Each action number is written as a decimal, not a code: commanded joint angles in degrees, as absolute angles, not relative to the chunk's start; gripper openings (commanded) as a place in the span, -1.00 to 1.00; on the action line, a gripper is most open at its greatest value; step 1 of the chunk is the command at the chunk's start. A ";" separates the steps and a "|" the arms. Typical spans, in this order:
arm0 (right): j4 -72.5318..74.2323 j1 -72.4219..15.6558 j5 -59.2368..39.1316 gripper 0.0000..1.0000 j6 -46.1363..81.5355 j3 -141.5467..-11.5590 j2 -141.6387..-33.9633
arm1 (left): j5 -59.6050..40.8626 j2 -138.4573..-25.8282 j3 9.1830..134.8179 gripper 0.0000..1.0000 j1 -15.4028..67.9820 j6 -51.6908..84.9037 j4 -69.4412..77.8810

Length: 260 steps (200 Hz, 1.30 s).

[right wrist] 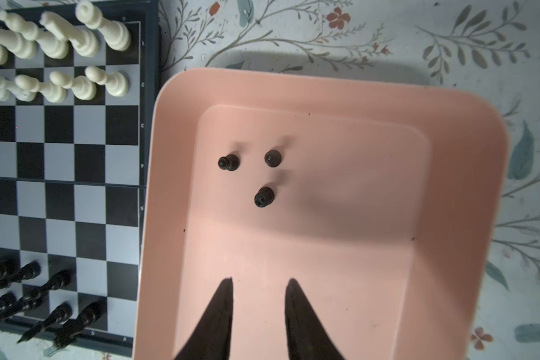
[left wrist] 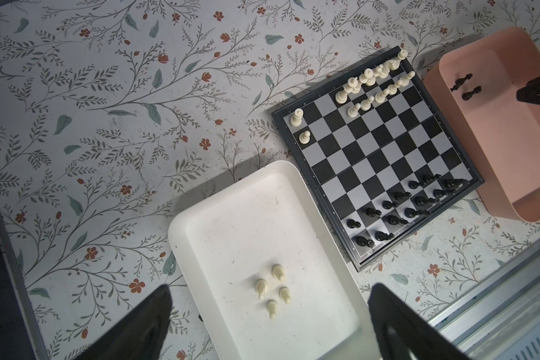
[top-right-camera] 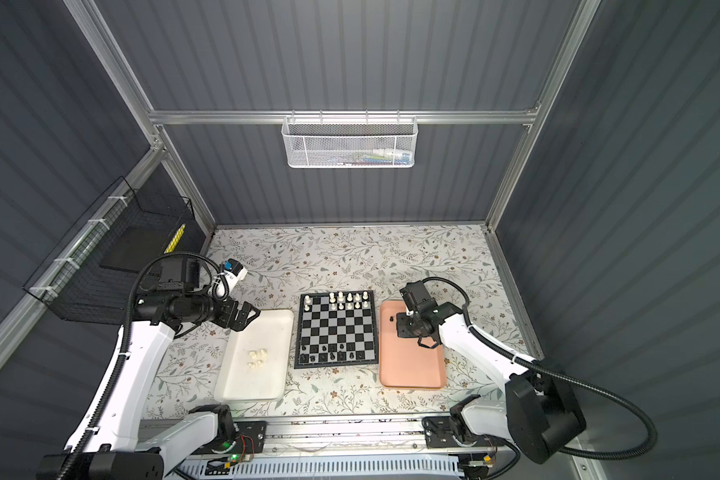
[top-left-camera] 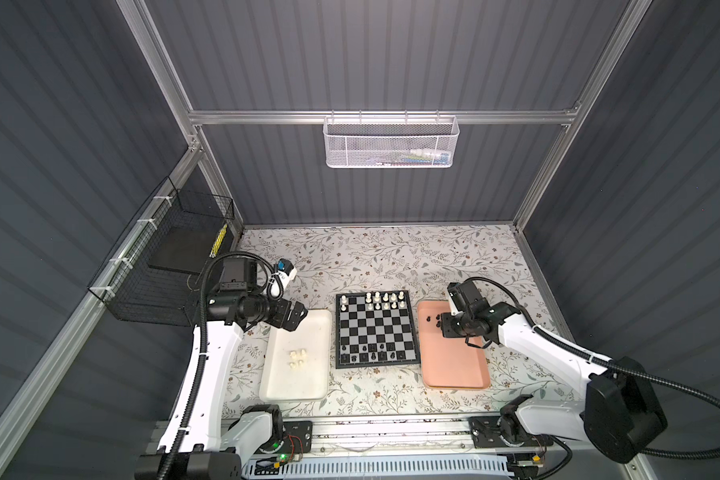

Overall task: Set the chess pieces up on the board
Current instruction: 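Open the right gripper and move it back over the pink tray, then lower the open right gripper onto a black pawn in the pink tray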

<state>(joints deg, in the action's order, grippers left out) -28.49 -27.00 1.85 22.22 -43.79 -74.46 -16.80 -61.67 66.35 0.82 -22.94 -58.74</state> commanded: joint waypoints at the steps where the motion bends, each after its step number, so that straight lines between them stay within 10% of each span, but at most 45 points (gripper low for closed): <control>1: -27.51 -26.48 2.48 -0.36 20.06 -45.56 -76.83 | -17.85 -61.80 65.30 0.99 1.23 -23.63 -59.17; 260: -26.03 -25.00 1.68 -0.44 21.53 -52.21 -88.33 | -17.57 -62.30 65.27 0.99 1.23 -22.39 -56.27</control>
<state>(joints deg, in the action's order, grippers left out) -24.91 -25.21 1.65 21.28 -50.76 -87.46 -15.90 -62.04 64.16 0.82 -22.74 -56.12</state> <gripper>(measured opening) 0.281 0.995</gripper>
